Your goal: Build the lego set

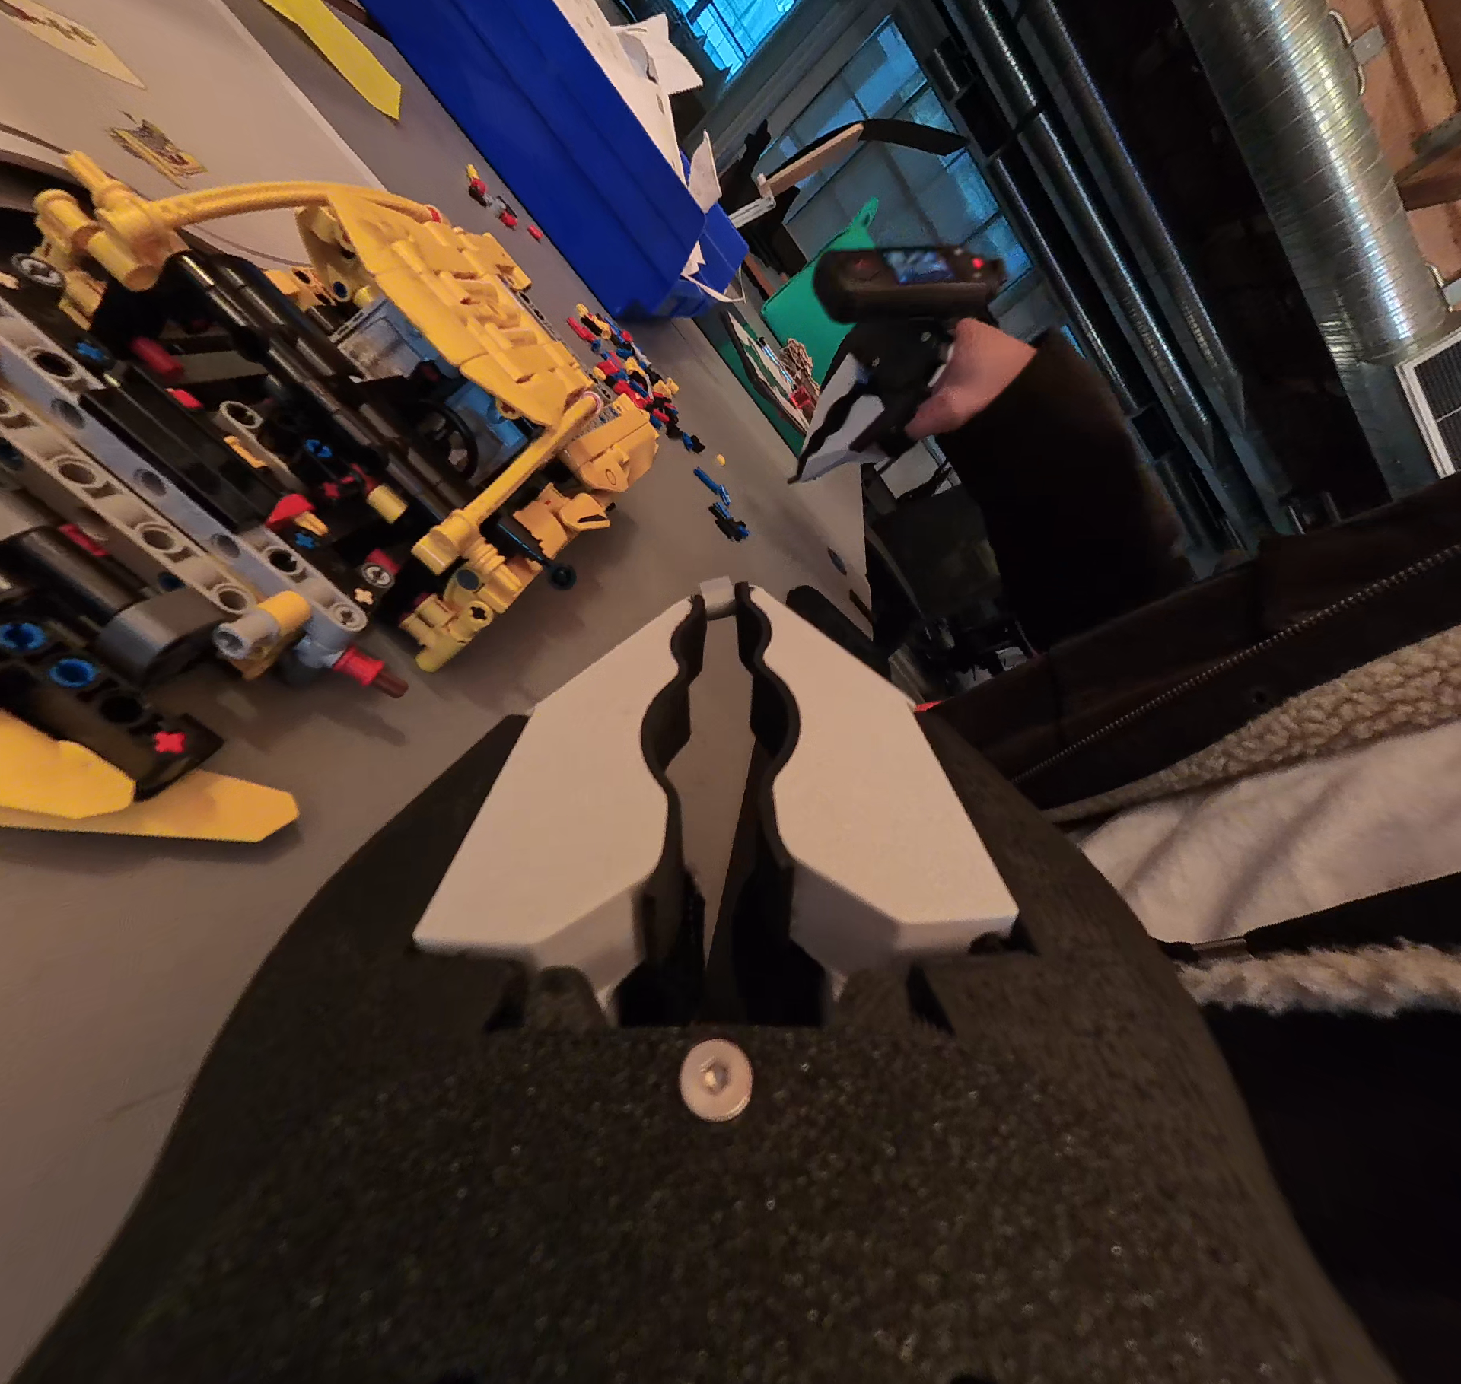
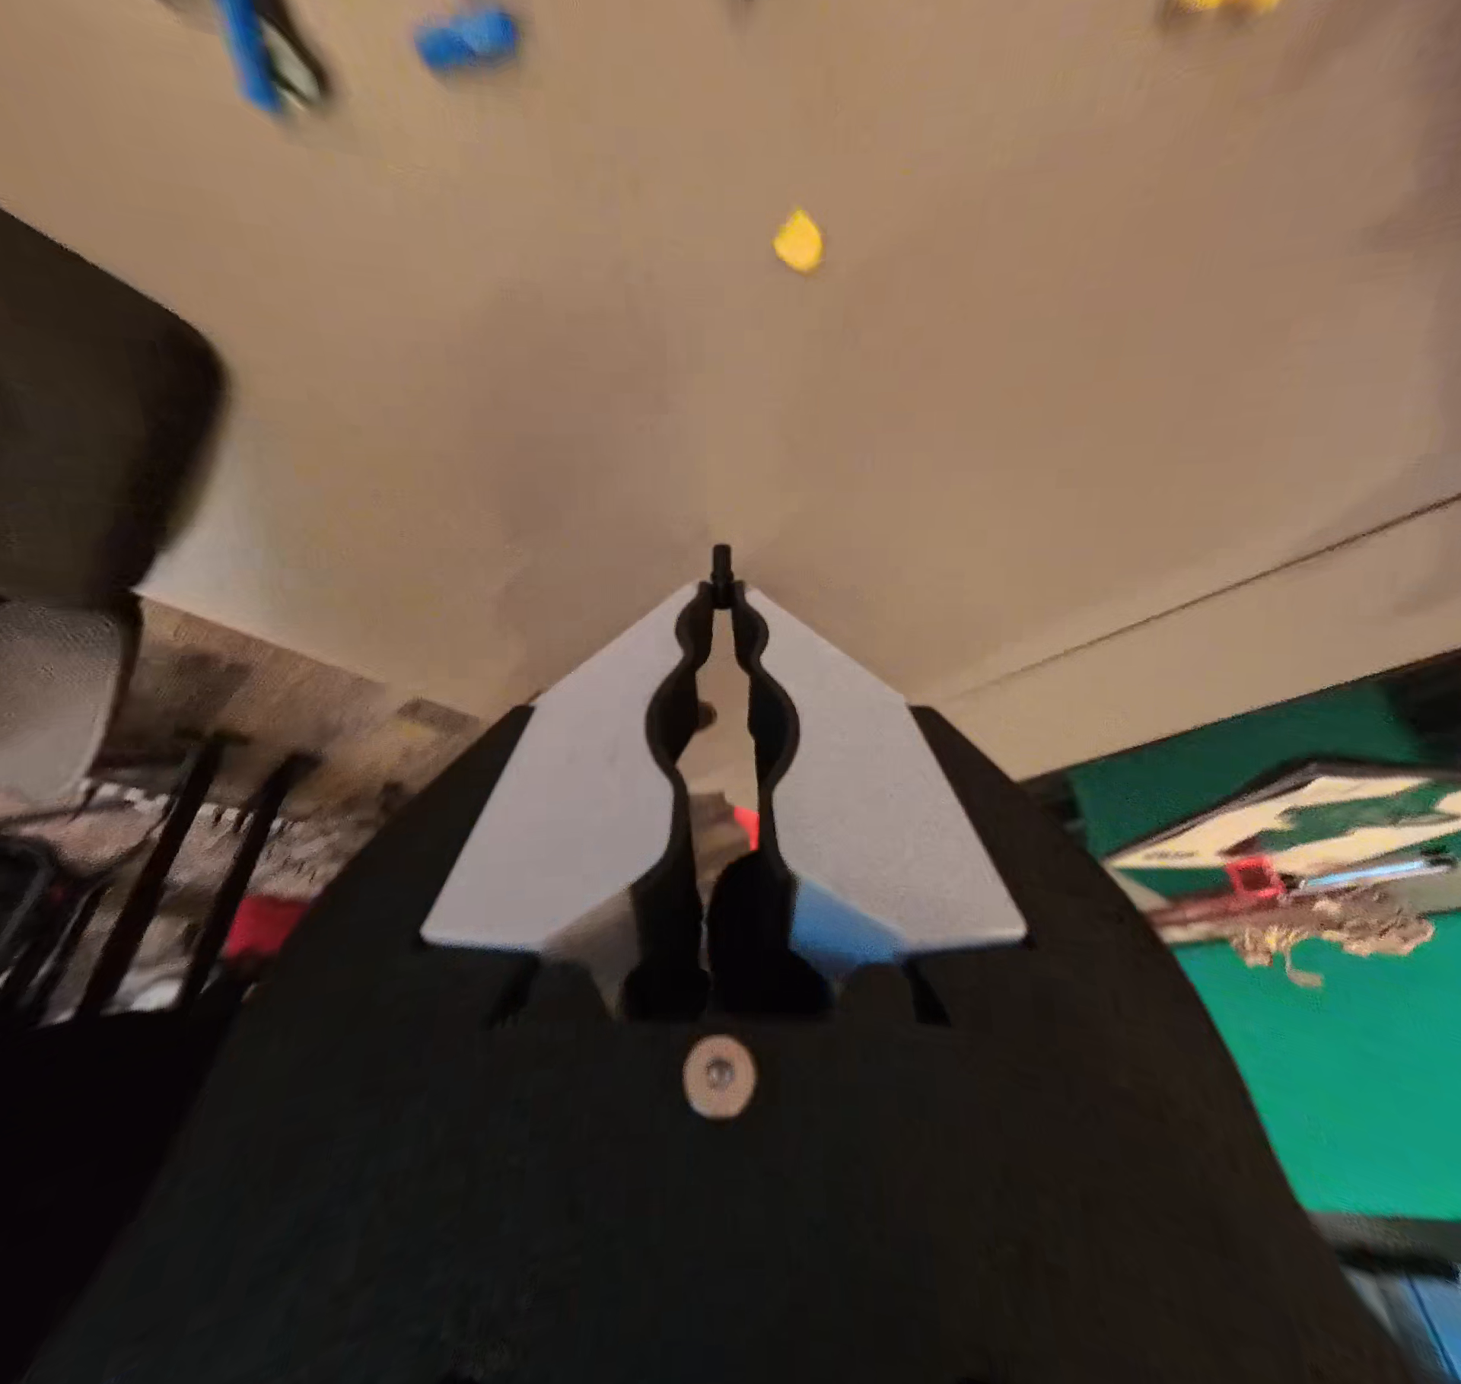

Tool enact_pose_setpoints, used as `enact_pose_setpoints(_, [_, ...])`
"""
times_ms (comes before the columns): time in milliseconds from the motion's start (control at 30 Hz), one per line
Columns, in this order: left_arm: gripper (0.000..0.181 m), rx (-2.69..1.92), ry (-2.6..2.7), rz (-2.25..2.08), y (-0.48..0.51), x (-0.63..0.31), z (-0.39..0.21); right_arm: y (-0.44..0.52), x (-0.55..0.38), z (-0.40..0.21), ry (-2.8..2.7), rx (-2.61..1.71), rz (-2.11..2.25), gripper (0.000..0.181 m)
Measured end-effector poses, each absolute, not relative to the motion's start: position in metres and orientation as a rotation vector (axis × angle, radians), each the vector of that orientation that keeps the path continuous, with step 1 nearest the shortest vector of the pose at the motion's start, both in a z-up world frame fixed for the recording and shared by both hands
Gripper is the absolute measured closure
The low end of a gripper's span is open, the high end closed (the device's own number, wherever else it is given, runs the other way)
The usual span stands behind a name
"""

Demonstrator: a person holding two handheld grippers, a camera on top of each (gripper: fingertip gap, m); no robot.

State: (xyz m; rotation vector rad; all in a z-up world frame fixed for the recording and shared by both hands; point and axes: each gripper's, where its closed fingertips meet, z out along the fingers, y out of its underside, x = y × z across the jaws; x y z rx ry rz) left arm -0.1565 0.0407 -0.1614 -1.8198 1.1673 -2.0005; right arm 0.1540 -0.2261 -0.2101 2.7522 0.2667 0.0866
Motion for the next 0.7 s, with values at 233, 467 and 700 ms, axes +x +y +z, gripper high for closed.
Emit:
enact_pose_setpoints(233, [0.174, -1.825, 1.139, -2.01, 0.044, -0.158, -0.161, -0.259, 0.174, -0.225, 0.168, 2.545, 0.062, 0.178])
enact_pose_setpoints(467, [0.174, -1.826, 1.134, -2.012, 0.044, -0.158, -0.161, -0.263, 0.178, -0.229, 0.153, 2.51, 0.083, 0.178])
enact_pose_setpoints(700, [0.174, -1.822, 1.135, -2.011, 0.045, -0.158, -0.16, -0.265, 0.179, -0.233, 0.145, 2.507, 0.078, 0.178])
